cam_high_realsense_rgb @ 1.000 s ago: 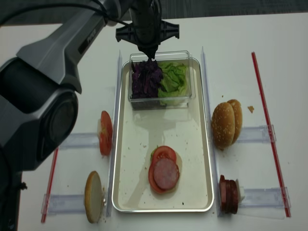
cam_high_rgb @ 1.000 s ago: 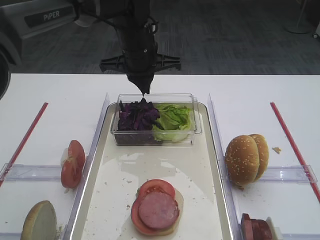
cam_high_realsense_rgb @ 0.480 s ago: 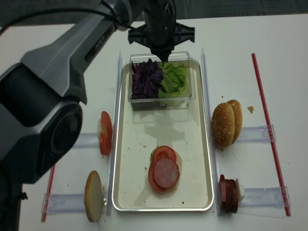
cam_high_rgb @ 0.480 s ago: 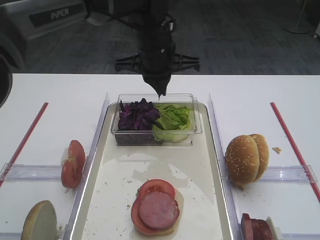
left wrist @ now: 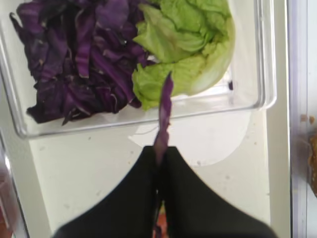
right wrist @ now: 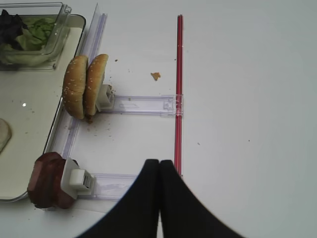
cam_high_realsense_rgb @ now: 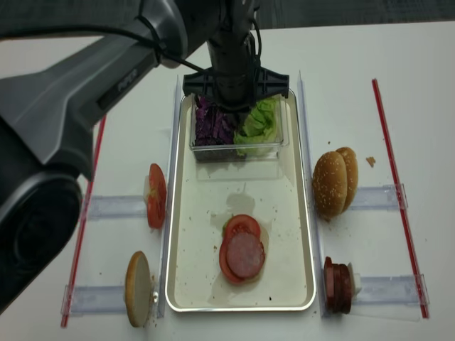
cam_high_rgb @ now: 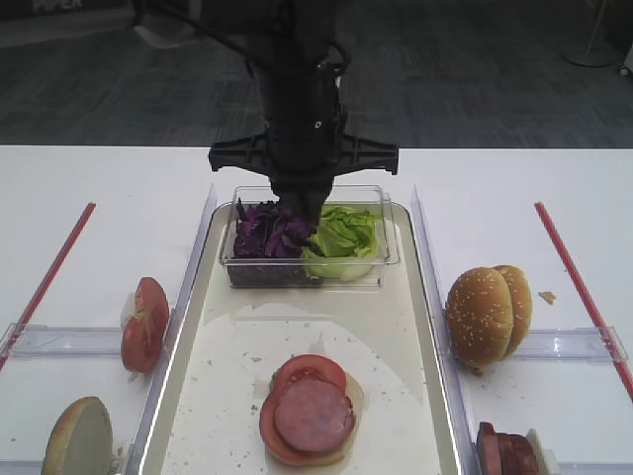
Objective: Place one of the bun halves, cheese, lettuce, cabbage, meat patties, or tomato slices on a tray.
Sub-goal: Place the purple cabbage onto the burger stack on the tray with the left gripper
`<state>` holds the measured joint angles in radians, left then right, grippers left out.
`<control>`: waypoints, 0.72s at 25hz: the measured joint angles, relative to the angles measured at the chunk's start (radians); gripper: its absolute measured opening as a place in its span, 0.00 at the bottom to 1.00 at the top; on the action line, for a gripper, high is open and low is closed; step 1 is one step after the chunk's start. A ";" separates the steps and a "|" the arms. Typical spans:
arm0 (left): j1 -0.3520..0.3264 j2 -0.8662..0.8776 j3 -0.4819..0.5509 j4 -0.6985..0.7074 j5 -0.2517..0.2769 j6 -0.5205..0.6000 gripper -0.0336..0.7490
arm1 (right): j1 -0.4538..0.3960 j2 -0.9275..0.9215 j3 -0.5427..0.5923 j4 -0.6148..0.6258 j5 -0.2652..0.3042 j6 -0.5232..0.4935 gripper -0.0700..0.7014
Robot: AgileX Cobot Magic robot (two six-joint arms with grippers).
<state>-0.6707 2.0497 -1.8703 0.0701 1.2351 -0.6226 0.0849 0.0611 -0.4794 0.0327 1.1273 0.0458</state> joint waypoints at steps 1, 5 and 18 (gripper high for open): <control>-0.005 -0.018 0.023 0.002 0.000 -0.005 0.04 | 0.000 0.000 0.000 0.000 0.000 0.000 0.56; -0.047 -0.070 0.106 0.002 -0.002 -0.031 0.04 | 0.000 0.000 0.000 0.000 0.000 0.000 0.56; -0.200 -0.196 0.386 0.017 -0.010 -0.148 0.04 | 0.000 0.000 0.000 0.000 0.000 0.000 0.56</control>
<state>-0.8703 1.8534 -1.4842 0.0875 1.2253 -0.7707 0.0849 0.0611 -0.4794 0.0327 1.1273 0.0458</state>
